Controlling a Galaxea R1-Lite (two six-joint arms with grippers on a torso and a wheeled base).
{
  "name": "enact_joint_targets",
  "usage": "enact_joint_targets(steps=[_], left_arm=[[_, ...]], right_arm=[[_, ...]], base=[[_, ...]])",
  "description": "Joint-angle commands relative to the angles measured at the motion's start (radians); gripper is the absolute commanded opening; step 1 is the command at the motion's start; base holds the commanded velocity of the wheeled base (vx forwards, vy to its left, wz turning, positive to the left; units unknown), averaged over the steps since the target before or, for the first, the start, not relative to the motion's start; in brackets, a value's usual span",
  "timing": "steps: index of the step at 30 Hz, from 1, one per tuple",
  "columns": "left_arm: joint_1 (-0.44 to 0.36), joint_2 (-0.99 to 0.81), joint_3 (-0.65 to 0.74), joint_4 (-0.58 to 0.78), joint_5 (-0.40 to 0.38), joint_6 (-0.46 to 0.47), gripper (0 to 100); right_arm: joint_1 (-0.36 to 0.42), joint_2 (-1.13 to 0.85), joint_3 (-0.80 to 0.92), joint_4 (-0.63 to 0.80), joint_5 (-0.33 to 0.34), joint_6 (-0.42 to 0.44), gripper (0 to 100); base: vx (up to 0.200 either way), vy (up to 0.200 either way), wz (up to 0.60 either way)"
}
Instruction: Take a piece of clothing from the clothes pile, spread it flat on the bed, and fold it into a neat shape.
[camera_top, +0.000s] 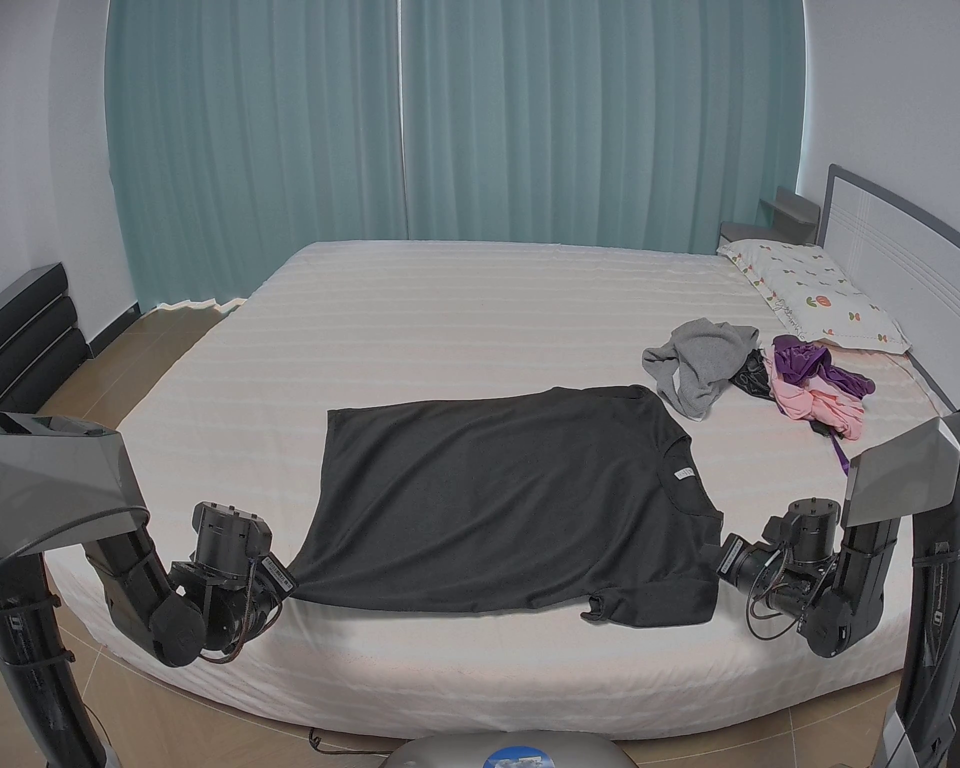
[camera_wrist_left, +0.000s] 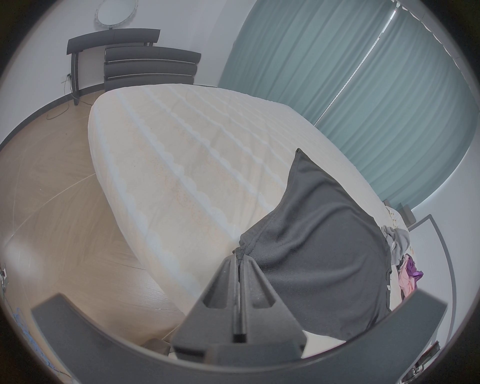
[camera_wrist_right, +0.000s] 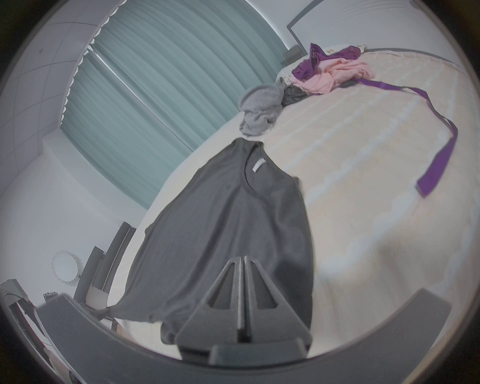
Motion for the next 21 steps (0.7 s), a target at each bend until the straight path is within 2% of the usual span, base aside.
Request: enact_joint_targets(steps=[1,6,7,13,21], left_arm=[[0.011,0.003,-0.007,-0.003,-0.002,-0.002,0],[0.011,0.005,-0.008,-0.003,-0.002,-0.002,0],[0.011,0.005,-0.008,-0.003,-0.002,-0.002,0],[0.011,0.007,-0.008,-0.003,-0.003,-0.002,0],[0.011,0.005,-0.007,-0.003,-0.008,-0.002,0]], right_arm=[[-0.006,-0.046,-0.072,0.049,-0.002,0.0,0],[-0.008,-0.074,-0.055,0.141,0.009,-0.011,0],[-0.008,-0.074,-0.051,0.141,0.009,-0.013,100],[-0.023,-0.063,-0.008,0.166,0.013,-0.043,100],[-0.035,-0.035,-0.012,0.212,0.026,-0.043,100]], base=[[0.0,0.0,0.0],[0.0,0.0,0.0],[0.0,0.0,0.0],[0.0,0.0,0.0],[0.0,0.0,0.0]])
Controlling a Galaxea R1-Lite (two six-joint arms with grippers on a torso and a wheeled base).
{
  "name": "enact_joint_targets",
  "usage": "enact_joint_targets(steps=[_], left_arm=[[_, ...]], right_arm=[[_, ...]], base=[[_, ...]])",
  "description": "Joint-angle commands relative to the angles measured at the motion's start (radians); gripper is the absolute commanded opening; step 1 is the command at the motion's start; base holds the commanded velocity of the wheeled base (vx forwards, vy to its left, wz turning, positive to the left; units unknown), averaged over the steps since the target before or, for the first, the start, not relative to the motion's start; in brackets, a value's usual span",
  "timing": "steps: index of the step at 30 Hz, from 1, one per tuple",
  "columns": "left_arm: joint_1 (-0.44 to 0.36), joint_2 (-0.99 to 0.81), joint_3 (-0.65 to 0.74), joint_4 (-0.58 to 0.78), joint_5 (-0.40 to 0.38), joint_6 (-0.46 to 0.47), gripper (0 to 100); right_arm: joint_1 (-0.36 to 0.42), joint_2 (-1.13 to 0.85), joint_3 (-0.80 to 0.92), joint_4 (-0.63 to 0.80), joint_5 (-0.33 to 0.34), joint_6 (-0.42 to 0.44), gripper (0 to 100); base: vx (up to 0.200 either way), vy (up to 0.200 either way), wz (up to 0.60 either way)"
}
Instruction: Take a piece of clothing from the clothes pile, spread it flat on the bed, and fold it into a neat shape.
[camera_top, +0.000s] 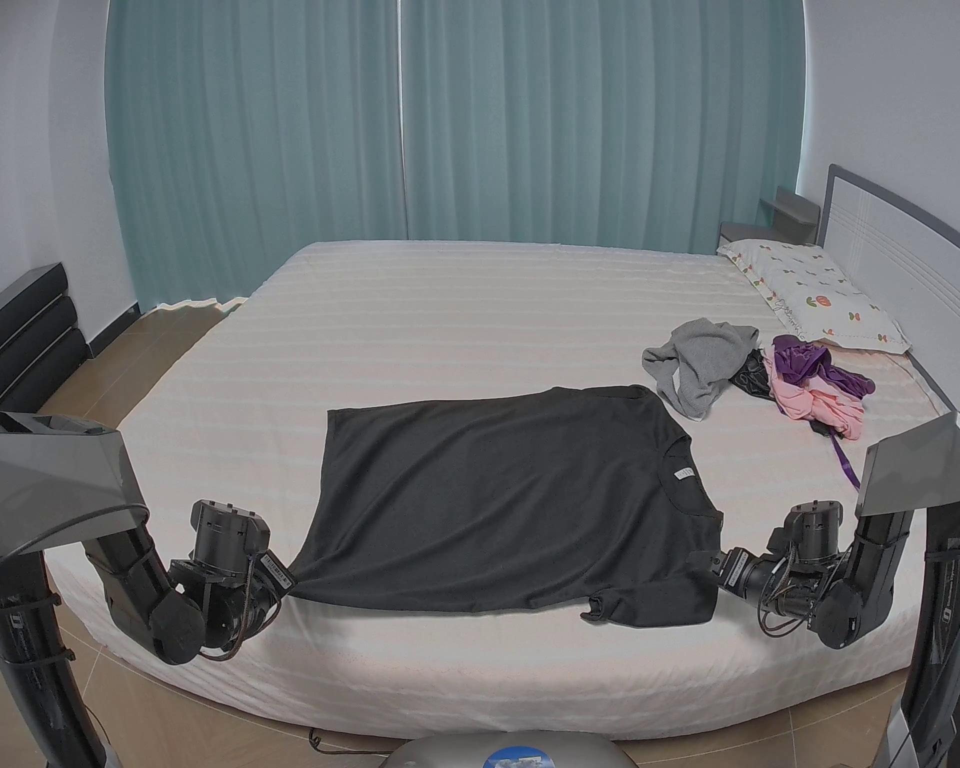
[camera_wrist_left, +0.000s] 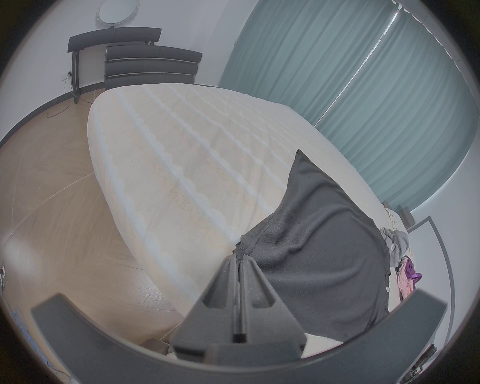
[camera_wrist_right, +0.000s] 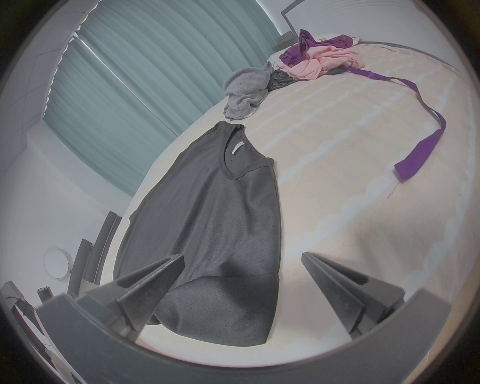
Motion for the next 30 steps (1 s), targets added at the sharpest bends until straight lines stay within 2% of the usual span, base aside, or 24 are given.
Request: enact_joint_targets(steps=[1,6,15,22,30], left_arm=[[0.0,0.002,-0.001,0.0,-0.001,0.0,0],[0.0,0.001,-0.001,0.0,0.001,-0.002,0],[0.001,0.005,-0.007,-0.002,0.001,-0.002,0],[0.013,0.01,-0.006,-0.071,0.007,0.001,0],[0.027,0.021,-0.013,-0.086,0.011,0.003,0]], right_arm=[[0.006,0.028,-0.009,0.003,0.006,0.001,0],[0.027,0.048,-0.051,0.017,0.006,0.001,0],[0.004,0.016,-0.163,0.023,-0.003,0.002,0],[-0.019,-0.05,-0.356,0.232,-0.003,0.005,0],[-0.019,0.014,-0.575,0.398,-0.006,0.008,0]], base=[[0.0,0.0,0.0],[0.0,0.0,0.0],[0.0,0.0,0.0],[0.0,0.0,0.0],[0.0,0.0,0.0]])
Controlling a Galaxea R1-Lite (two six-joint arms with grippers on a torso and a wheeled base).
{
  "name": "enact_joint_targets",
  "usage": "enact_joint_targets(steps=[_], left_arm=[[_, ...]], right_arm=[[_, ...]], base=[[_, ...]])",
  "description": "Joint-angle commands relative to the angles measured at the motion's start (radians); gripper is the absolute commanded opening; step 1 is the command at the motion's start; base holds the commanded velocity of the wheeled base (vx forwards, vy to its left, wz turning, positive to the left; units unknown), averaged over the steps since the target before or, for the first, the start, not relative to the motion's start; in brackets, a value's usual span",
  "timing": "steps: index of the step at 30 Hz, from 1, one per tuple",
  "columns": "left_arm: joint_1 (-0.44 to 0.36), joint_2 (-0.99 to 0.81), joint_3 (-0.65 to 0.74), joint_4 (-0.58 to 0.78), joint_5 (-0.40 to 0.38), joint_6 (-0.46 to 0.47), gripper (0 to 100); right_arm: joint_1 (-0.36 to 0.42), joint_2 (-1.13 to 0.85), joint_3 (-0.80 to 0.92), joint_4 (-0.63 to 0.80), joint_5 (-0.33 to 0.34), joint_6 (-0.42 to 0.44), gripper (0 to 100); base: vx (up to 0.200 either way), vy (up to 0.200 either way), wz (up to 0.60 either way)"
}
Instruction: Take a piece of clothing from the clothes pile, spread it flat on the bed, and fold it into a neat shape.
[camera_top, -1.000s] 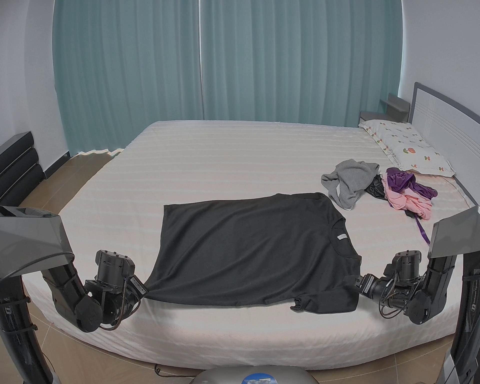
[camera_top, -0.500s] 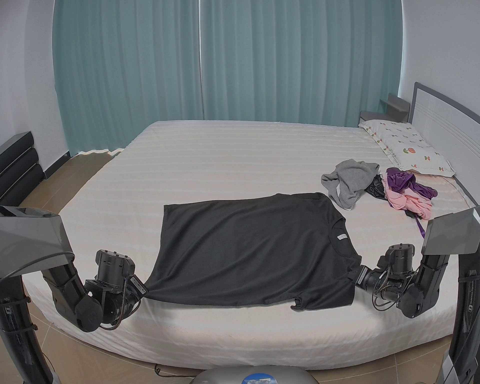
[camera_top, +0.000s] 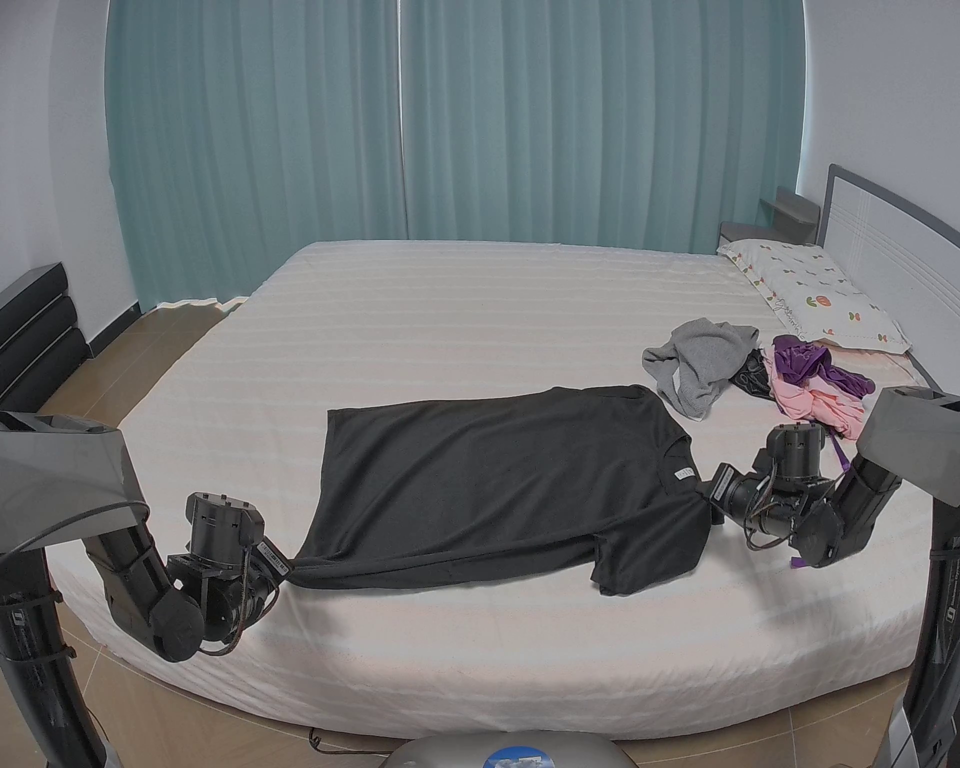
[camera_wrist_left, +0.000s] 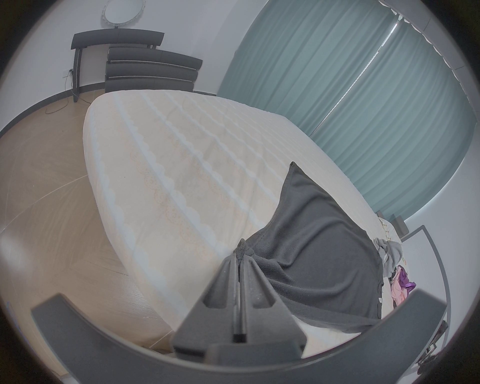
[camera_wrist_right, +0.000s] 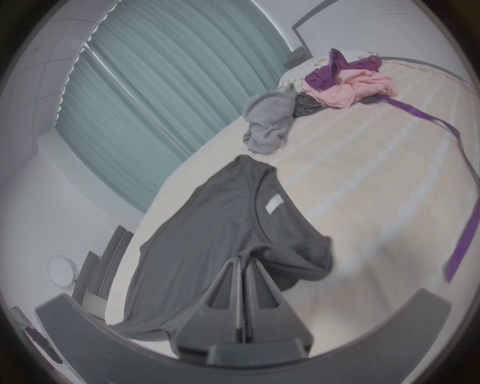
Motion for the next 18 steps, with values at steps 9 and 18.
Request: enact_joint_targets(steps=[9,18], left_arm=[[0.011,0.038,-0.02,-0.011,0.002,-0.001,0],[0.011,0.046,-0.02,-0.011,0.001,-0.003,0]], right_arm=[[0.013,0.173,-0.335,0.147,-0.052,-0.001,0],[0.014,0.202,-0.373,0.188,-0.05,-0.002,100]], base=[[0.0,0.0,0.0],[0.0,0.0,0.0]])
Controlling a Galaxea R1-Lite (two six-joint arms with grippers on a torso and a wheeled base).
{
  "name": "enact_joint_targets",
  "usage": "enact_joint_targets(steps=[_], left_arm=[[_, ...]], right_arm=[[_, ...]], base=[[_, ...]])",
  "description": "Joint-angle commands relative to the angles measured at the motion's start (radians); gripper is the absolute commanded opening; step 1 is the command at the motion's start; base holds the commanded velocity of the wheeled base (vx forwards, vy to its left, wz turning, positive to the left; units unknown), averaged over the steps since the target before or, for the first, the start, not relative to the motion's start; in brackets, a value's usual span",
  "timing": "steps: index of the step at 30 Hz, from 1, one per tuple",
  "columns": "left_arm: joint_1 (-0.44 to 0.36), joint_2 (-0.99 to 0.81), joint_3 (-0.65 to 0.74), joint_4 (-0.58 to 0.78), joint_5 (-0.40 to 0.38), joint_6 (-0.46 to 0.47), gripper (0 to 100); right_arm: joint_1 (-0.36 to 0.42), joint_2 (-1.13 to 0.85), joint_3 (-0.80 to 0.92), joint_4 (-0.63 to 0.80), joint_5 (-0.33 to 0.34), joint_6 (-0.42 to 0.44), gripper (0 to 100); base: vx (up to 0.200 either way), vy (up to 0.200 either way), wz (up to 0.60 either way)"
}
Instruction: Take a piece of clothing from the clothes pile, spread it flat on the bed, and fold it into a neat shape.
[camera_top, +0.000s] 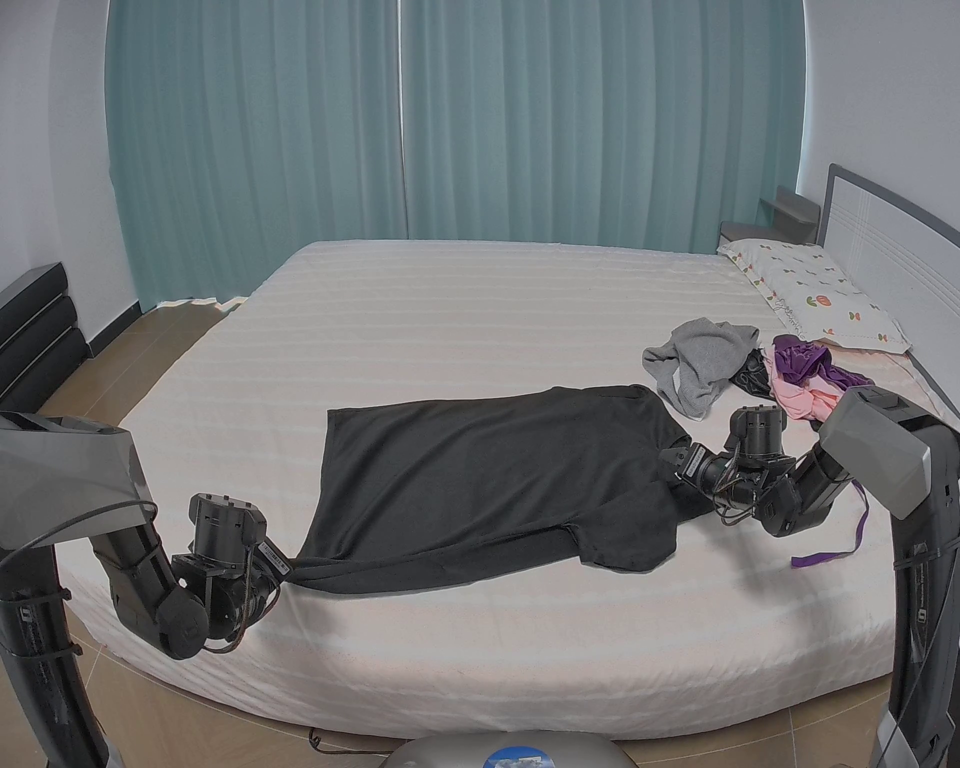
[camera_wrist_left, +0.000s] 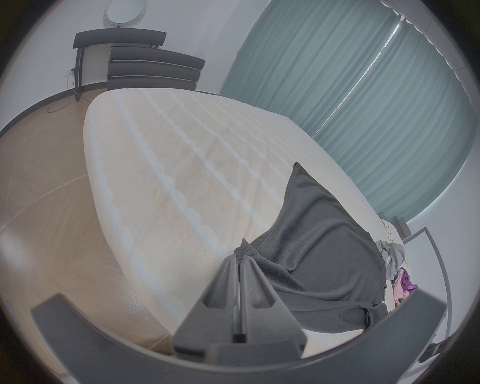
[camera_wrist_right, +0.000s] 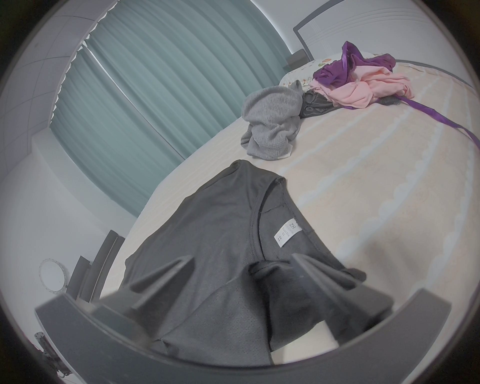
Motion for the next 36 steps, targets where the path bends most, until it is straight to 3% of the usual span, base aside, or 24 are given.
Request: enact_joint_targets(steps=[1,11,18,36], left_arm=[[0.0,0.012,-0.001,0.0,0.0,-0.001,0],[-0.001,0.009,0.002,0.0,0.0,-0.002,0],[-0.003,0.006,0.005,0.0,-0.002,-0.002,0],[-0.011,0.001,0.01,0.0,-0.002,-0.002,0]], right_arm=[[-0.005,-0.006,0.024,-0.002,0.006,-0.003,100],[0.006,-0.173,0.273,-0.013,0.11,-0.006,100],[0.073,-0.162,0.458,-0.151,0.167,-0.007,100],[0.133,-0.081,0.403,-0.152,0.152,-0.009,100]], base=[[0.0,0.0,0.0],[0.0,0.0,0.0],[0.0,0.0,0.0],[0.0,0.0,0.0]])
